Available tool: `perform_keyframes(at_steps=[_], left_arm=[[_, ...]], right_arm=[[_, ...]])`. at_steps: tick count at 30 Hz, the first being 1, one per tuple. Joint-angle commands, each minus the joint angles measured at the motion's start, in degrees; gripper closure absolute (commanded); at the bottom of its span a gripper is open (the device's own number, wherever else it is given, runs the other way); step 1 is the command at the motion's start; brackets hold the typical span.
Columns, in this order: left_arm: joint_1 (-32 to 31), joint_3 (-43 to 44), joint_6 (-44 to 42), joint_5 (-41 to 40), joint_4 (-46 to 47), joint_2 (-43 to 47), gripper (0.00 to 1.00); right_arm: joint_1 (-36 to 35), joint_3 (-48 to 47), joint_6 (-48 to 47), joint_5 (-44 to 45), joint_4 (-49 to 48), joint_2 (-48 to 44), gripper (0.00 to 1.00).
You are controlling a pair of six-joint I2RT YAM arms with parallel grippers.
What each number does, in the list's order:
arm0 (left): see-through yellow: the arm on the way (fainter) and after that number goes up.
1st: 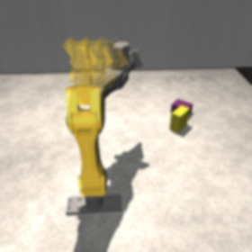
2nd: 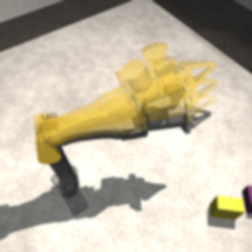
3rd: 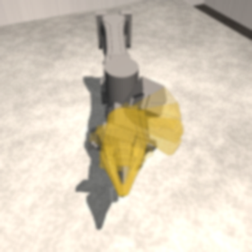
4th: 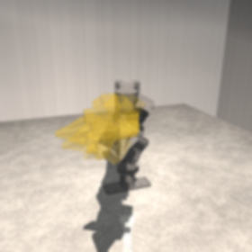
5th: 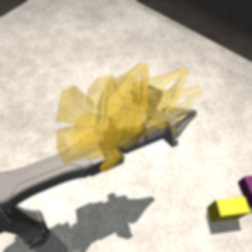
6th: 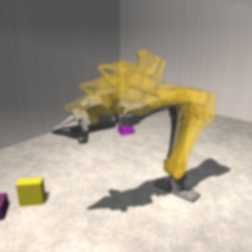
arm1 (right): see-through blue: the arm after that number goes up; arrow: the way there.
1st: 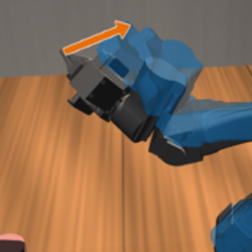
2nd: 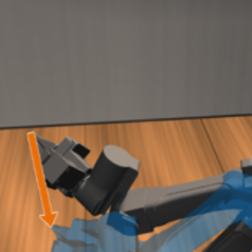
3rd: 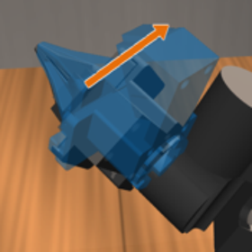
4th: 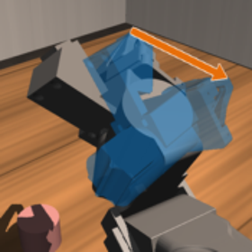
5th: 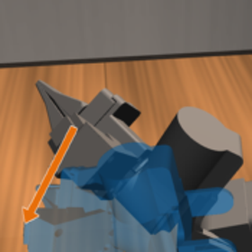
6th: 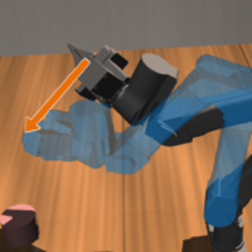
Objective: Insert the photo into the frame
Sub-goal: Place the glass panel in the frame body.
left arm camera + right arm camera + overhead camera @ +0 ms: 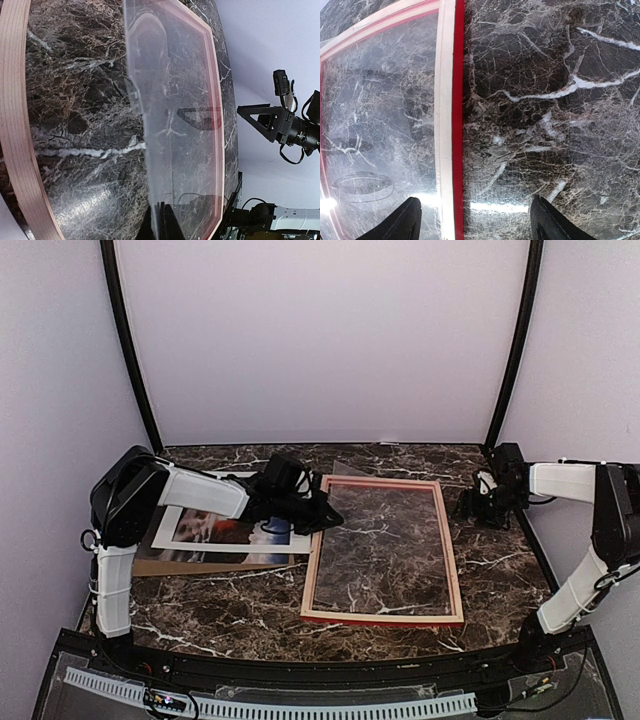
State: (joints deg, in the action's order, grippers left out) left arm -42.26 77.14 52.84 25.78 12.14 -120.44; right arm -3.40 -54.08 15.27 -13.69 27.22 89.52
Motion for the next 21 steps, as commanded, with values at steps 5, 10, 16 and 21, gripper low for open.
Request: perform_keyframes(at_steps=[5, 10, 16, 21], left_arm=[[-0.3, -1.6, 0.4, -0.7, 1.1, 2.5, 1.00], [-0.3, -1.6, 0.3, -0.8, 1.1, 2.6, 1.00], [-0.3, -1.5, 0.3, -0.7, 0.9, 2.6, 1.00], [-0.3, -1.5, 0.1, -0.7, 0.6, 2.7, 1.00]], right_arm=[[-0.4, 0.3, -0.3, 0.2, -1.1, 1.0, 0.24], [-0.5, 0.4, -0.3, 0.3, -1.0, 0.9, 0.24], [-0.5, 0.3, -0.3, 0.3, -0.9, 0.9, 0.24], [-0.5, 0.1, -0.4, 0.4, -0.7, 0.7, 0.24]])
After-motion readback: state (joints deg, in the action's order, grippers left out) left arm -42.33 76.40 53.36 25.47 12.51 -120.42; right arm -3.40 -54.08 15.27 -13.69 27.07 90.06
